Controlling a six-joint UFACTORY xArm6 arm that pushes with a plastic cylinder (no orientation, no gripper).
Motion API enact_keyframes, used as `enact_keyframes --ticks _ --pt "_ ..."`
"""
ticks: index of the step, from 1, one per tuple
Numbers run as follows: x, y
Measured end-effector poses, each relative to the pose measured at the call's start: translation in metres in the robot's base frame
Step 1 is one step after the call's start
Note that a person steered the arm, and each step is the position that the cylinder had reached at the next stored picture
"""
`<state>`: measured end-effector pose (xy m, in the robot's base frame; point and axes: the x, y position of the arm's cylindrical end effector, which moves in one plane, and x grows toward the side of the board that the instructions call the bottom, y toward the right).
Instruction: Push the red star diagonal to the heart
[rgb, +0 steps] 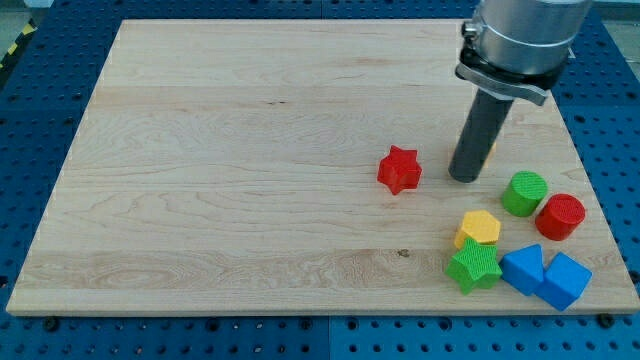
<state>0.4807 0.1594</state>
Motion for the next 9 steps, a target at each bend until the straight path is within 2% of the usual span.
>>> enact_keyframes --ticks 1,2,3,4,5,6,7,8,9 --pt "0.022 -0.015" --pt "0.012 -0.088" --pt "-0.03 -0.175" --pt "-0.065 -0.209" --pt "-0.043 -0.188" --pt "-0.021 -0.142" --pt "-0.013 -0.093" --pt "0.002 -0.072" --pt "-0.017 -0.058"
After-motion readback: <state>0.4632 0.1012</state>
